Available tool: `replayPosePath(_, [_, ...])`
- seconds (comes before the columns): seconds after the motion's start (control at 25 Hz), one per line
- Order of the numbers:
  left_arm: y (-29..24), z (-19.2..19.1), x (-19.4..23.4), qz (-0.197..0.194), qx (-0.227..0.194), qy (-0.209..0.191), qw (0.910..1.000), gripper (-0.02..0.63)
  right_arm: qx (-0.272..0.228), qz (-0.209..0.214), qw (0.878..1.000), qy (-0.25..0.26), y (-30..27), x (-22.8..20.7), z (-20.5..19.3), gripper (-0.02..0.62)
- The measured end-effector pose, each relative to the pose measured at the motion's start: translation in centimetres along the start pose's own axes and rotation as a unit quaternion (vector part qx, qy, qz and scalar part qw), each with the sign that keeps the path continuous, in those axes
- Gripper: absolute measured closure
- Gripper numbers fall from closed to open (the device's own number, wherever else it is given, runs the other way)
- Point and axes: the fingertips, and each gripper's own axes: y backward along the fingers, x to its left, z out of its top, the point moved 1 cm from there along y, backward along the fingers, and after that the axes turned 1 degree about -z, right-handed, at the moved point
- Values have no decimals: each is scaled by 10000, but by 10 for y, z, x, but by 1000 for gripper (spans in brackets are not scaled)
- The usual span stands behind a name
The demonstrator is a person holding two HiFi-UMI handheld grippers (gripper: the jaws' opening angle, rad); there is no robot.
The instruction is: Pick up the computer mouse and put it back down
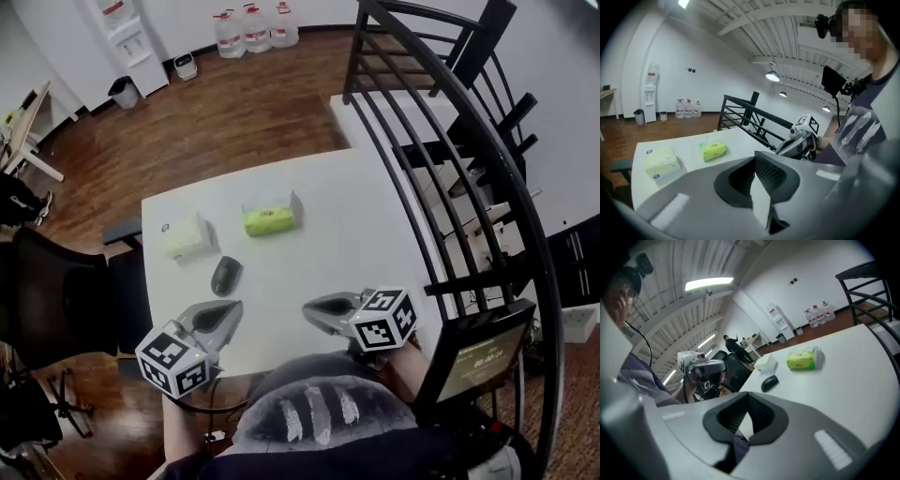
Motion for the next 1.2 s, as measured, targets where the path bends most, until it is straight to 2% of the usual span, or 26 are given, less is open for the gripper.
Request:
replayPosePath(0.12, [0,-10,-25,-205,188,-220,9994,591,-326,137,9994,-53,5,10,13,592])
replayPosePath(0.24, [4,-18,-38,-329,191,-185,9991,592,-525,189,9983,-144,5,15,20,592])
replayPosePath(0.4, [18,-29,-35,-128,98,12,9999,591,-689,297,9969,-226,-6,24,26,592])
replayPosePath(0.6, [37,-45,-20,88,83,54,9999,591,-621,343,9968,-361,-34,32,19,592])
replayPosePath(0.8, [45,-54,-12,46,97,55,9999,591,-591,225,9973,-381,-50,39,9,592])
replayPosePath(1.2, [34,-56,3,-134,262,-212,9993,591,-912,-126,9942,-563,-52,30,8,592])
